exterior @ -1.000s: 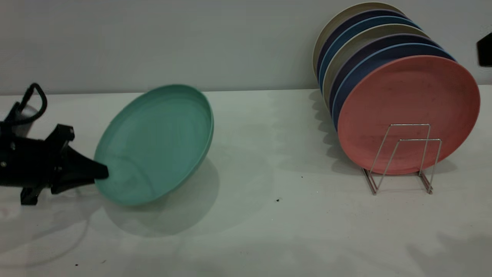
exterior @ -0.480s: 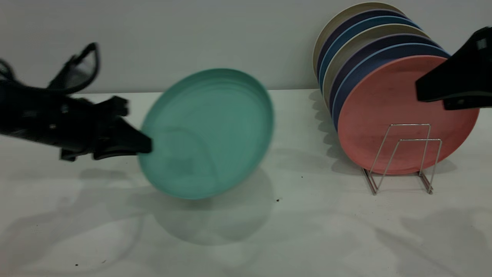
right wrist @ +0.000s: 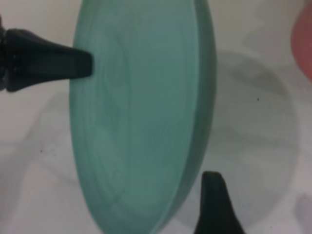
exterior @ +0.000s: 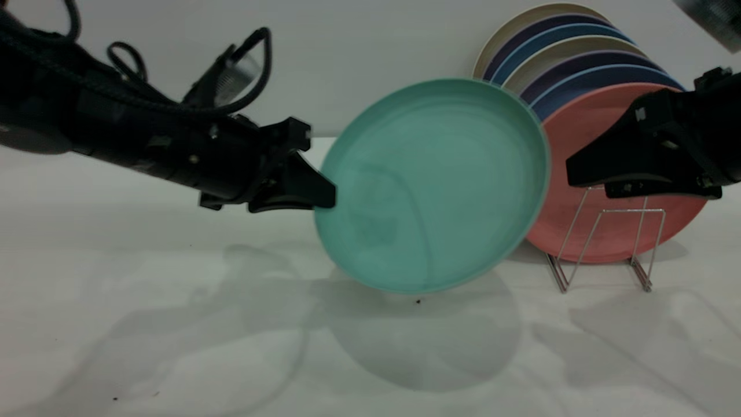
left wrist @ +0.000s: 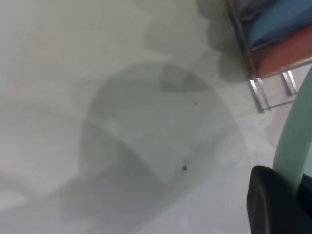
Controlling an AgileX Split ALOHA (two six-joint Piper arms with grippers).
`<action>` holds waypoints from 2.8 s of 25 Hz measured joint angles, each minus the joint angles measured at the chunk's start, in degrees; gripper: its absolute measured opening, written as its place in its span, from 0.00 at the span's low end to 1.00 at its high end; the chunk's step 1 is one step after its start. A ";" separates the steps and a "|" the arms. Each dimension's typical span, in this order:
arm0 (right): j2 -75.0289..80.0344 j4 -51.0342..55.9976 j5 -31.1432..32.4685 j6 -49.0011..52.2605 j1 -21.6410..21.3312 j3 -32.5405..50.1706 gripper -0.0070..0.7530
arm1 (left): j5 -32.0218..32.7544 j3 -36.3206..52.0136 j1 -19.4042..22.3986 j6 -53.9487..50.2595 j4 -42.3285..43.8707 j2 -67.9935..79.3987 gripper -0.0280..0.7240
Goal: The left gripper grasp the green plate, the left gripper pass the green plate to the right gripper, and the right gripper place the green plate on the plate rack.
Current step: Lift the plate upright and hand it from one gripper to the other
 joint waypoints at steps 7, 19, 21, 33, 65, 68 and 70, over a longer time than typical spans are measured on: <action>0.60 2.22 1.42 -1.05 0.00 -0.11 0.68 | -1.33 -0.16 -1.95 -0.90 0.06 0.00 0.05; 0.60 2.46 -0.05 -1.27 0.00 -0.20 0.68 | -4.58 -0.16 -1.95 -0.90 1.42 0.00 0.05; 0.60 2.63 1.69 -1.27 0.00 -0.20 0.68 | -4.65 -0.16 -1.95 -0.90 1.42 0.00 0.05; 3.06 5.00 4.32 -2.17 1.73 -0.31 0.68 | -0.76 -0.16 -2.06 -0.90 1.46 0.00 0.05; 5.59 4.96 3.32 -2.86 2.27 -0.31 0.14 | 2.48 -0.16 -5.29 0.48 0.60 0.05 0.18; 5.59 4.82 3.48 -3.04 2.27 -0.31 0.14 | 4.05 -0.16 -5.29 0.36 0.60 0.05 0.35; 5.59 4.78 3.48 -3.20 2.27 -0.31 0.14 | 5.57 -0.16 -5.29 0.32 0.60 0.05 0.48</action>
